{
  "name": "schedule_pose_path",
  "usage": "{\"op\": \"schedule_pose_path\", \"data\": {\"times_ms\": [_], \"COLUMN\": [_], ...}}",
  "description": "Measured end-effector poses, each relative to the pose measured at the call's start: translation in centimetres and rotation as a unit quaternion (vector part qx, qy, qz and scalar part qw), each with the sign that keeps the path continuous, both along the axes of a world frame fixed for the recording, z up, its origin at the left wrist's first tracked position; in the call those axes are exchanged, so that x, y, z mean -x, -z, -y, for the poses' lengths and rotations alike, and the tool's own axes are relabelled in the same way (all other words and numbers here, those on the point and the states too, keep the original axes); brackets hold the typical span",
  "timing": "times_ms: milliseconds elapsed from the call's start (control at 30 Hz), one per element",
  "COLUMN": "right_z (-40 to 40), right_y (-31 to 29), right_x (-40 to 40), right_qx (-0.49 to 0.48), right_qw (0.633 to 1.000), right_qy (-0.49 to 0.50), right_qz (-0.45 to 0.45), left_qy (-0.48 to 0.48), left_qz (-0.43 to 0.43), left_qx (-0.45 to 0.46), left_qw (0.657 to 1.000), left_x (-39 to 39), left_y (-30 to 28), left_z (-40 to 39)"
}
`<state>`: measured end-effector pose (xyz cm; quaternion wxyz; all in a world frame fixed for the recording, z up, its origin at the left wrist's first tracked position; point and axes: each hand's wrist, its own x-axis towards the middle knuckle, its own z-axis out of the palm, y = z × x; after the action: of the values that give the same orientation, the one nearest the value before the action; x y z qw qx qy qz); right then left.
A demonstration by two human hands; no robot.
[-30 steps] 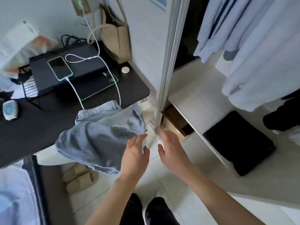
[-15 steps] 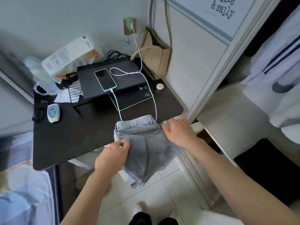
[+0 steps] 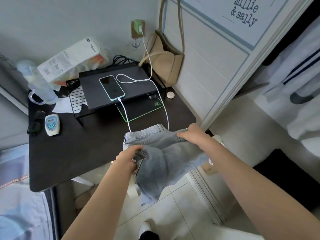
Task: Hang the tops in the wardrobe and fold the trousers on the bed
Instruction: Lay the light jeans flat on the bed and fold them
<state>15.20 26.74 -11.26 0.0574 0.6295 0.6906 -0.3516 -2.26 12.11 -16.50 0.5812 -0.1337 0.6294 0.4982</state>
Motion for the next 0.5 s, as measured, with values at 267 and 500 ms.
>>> {"op": "schedule_pose_path", "data": {"times_ms": [267,500], "right_z": [2.8,5.6], "right_y": [-3.6,-6.2], "right_x": [-4.4,-10.0], "right_qx": [-0.001,0.128], "right_qw": [0.946,0.867], "right_qy": [0.063,0.007], "right_qz": [-0.317,-0.481], "left_qy": [0.009,-0.051], "left_qz": [0.008,-0.226], "left_qx": [-0.052,-0.211], "left_qw": [0.999,0.949], "left_x": [-0.9,-5.6], "left_y": [-5.1,-10.4], "left_z": [1.1,4.8]}}
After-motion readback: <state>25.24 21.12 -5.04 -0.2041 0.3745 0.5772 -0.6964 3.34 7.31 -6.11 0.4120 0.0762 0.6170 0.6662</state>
